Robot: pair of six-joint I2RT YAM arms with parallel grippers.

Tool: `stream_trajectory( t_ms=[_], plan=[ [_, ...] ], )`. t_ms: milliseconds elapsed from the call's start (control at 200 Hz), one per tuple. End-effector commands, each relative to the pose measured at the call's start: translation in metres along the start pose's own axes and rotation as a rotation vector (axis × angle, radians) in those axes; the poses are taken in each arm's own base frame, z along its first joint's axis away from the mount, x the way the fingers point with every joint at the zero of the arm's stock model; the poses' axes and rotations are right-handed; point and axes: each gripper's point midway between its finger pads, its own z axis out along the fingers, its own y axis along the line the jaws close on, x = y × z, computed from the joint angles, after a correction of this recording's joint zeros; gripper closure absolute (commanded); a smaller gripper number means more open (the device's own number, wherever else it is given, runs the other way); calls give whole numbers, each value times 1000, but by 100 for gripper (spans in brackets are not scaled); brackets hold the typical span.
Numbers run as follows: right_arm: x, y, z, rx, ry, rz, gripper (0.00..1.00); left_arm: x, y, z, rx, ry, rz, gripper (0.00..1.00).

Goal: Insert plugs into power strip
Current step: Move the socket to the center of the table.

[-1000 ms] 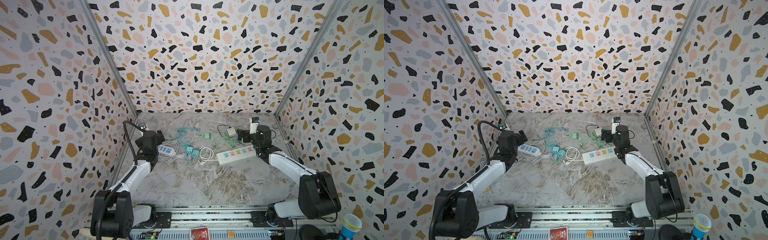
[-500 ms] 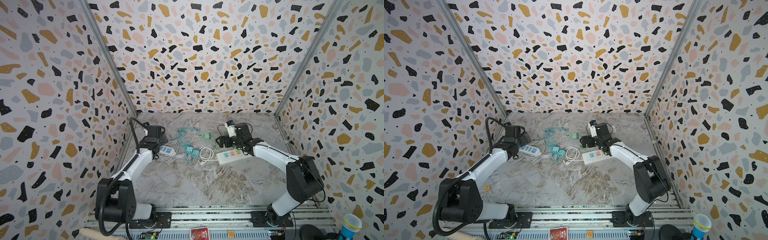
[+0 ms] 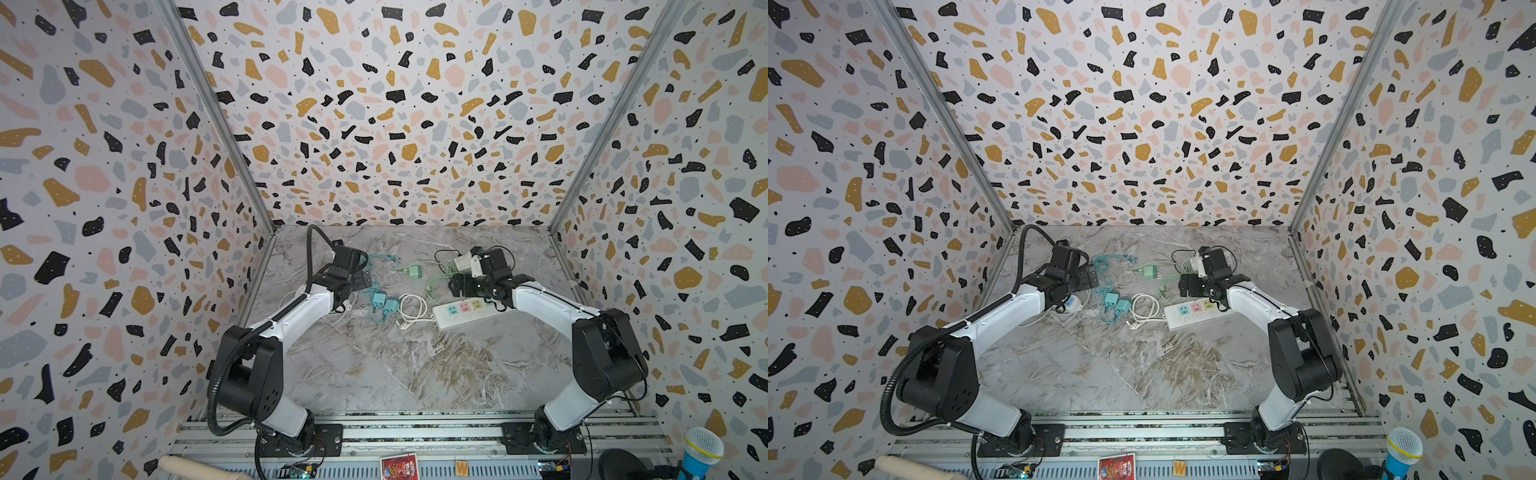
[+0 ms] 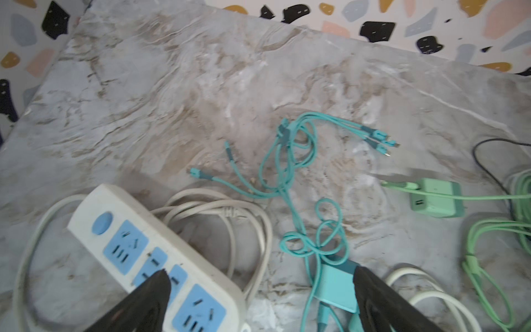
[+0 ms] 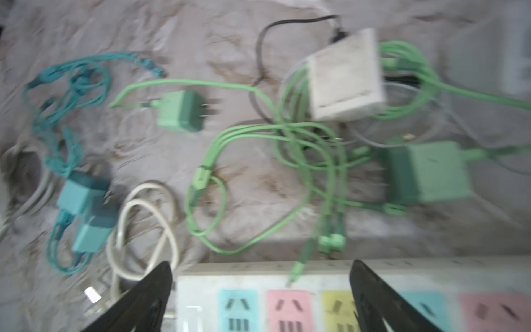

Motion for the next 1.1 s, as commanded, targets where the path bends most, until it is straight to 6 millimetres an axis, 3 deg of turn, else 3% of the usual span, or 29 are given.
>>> stream_trajectory(
  t_ms=[0, 155, 240, 340, 546, 796, 951, 1091],
  plan=[
    [-4, -48, -21, 62, -14, 116, 3, -6, -30, -4, 72, -3, 53, 0],
    [-1, -110, -31, 140, -17, 220, 3, 4, -79, -4, 162, 19, 122, 0],
    [4, -129, -28, 149, 0, 263, 3, 11, -104, -2, 204, 37, 160, 1],
    [10, -139, -21, 127, 25, 290, 3, 19, -129, -1, 248, 50, 208, 2],
    [26, -137, -7, 79, 79, 312, 3, 34, -160, 2, 319, 75, 262, 2],
    [47, -131, -4, 41, 133, 317, 5, 34, -163, 4, 321, 67, 271, 3],
    [64, -105, -6, -43, 179, 297, 8, 26, -166, 9, 309, 40, 277, 3],
    [79, -68, -6, -126, 219, 257, 9, 17, -168, 18, 282, 14, 314, 2]
  ],
)
